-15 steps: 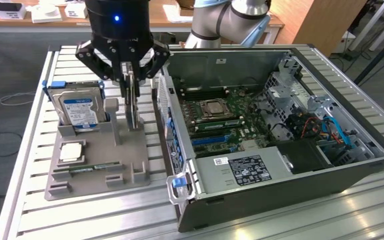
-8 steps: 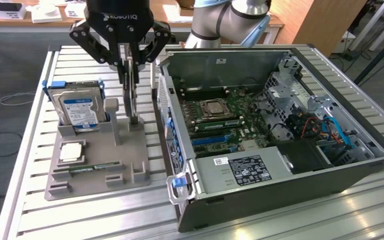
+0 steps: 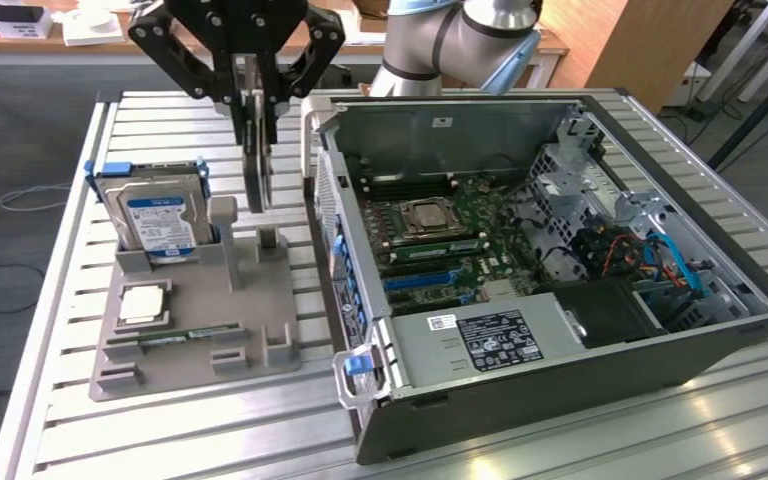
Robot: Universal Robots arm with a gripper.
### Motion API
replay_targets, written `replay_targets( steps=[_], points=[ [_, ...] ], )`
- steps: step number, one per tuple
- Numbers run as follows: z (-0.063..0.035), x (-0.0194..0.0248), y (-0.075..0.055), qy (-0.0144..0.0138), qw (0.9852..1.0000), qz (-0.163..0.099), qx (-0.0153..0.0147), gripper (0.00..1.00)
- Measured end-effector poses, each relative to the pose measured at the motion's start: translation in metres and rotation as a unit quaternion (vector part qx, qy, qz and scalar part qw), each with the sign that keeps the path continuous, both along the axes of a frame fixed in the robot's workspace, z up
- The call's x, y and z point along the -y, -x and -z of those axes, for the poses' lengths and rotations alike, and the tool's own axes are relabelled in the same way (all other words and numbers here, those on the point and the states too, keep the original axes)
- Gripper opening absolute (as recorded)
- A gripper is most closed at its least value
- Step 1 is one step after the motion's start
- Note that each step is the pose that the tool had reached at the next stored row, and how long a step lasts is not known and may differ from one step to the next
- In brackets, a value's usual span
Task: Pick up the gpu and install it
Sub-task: 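Pick up the gpu and move the gpu toward the slot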
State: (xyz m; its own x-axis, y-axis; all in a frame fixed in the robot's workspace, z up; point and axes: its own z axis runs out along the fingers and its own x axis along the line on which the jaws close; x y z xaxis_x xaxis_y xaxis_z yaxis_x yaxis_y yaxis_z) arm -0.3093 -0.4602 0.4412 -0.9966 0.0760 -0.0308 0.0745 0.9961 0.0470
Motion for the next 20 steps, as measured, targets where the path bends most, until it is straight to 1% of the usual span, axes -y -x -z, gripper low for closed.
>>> replay_targets(
  steps=[1, 3, 9, 11, 15, 20],
  points=[
    [-0.0026, 0.0000, 0.000, 0.0000, 1.0000, 0.000, 0.0000, 0.27],
    [-0.0046, 0.0000, 0.000, 0.0000, 1.0000, 0.000, 0.0001, 0.27],
    [-0.0046, 0.0000, 0.000, 0.0000, 1.0000, 0.000, 0.0000, 0.27],
    [-0.0048, 0.0000, -0.002, 0.0000, 1.0000, 0.000, -0.0001, 0.27],
    [-0.0047, 0.0000, -0.012, 0.0000, 1.0000, 0.000, 0.0000, 0.27],
    [-0.0047, -0.0001, -0.029, 0.0000, 1.0000, 0.000, 0.0000, 0.27]
  ],
)
